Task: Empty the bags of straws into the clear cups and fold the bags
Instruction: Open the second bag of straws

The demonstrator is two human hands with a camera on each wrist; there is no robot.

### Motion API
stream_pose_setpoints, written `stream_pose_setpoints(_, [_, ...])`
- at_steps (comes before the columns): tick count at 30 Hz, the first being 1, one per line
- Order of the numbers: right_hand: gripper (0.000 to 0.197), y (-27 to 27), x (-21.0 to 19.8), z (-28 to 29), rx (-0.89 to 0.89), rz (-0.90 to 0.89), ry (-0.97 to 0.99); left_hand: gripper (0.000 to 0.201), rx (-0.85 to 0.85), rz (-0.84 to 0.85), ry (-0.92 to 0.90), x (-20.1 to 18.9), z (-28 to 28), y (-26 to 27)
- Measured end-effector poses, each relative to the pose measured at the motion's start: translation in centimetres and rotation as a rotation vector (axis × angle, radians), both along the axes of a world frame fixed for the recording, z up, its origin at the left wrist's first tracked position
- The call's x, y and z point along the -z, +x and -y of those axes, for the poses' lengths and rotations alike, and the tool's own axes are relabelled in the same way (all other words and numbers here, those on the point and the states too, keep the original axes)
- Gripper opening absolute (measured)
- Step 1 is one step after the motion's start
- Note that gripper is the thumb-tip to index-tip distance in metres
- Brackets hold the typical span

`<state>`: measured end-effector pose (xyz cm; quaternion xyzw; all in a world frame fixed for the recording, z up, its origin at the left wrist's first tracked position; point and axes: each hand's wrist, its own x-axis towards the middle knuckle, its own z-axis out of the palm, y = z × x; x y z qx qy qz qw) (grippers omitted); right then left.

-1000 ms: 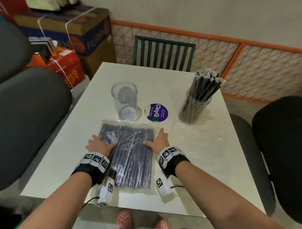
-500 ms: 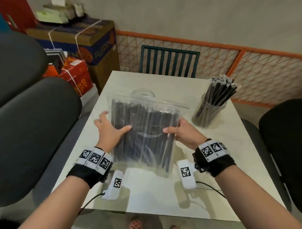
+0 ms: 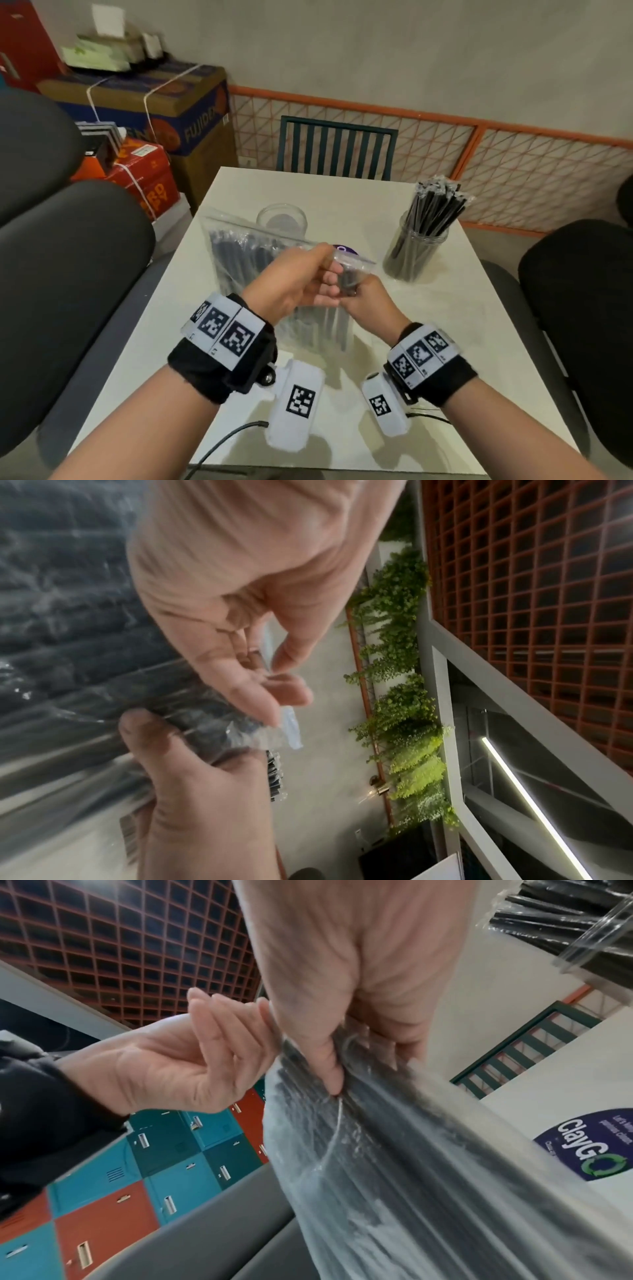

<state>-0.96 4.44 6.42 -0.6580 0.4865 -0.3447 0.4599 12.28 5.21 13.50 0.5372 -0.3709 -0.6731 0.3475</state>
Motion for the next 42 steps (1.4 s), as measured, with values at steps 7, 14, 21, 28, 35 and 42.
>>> stream_pose_setpoints(7, [0.05,-2.8,-3.1,1.2,-0.243,-0.217,-0.018,0.02,-0.147,0.038,-0.178,1.4,-0.4,-0.4])
stream_pose_setpoints(14, [0.005,-3.8,-6.7,1.7,-0.079,-0.231,-0.245,0.011,-0.269,-0.014,-0.238,1.9,-0.8,-1.9])
stream_pose_setpoints(21, [0.01,-3.4,-6.5,1.8,-0.069,-0.276,-0.24,0.02,-0.276,-0.083,-0.212,2.3,-0.8,-2.2])
stream_pose_setpoints(28, [0.019,-3.6,-7.5,1.6,-0.054,-0.096,0.067,0.022,-0.25,-0.078,-0.254,2.6,-1.2,-2.1])
stream_pose_setpoints(35, [0.005,-2.7,-7.1,2.1,0.048,0.286,0.658,0.02,-0.243,-0.098,-0.233,2.6,-1.3,-1.9])
stream_pose_setpoints(42, [0.024,-2.2,-7.8,1.4,-0.144,-0.286,-0.063,0.022,-0.279,-0.02,-0.294,2.5,-1.1,-1.5])
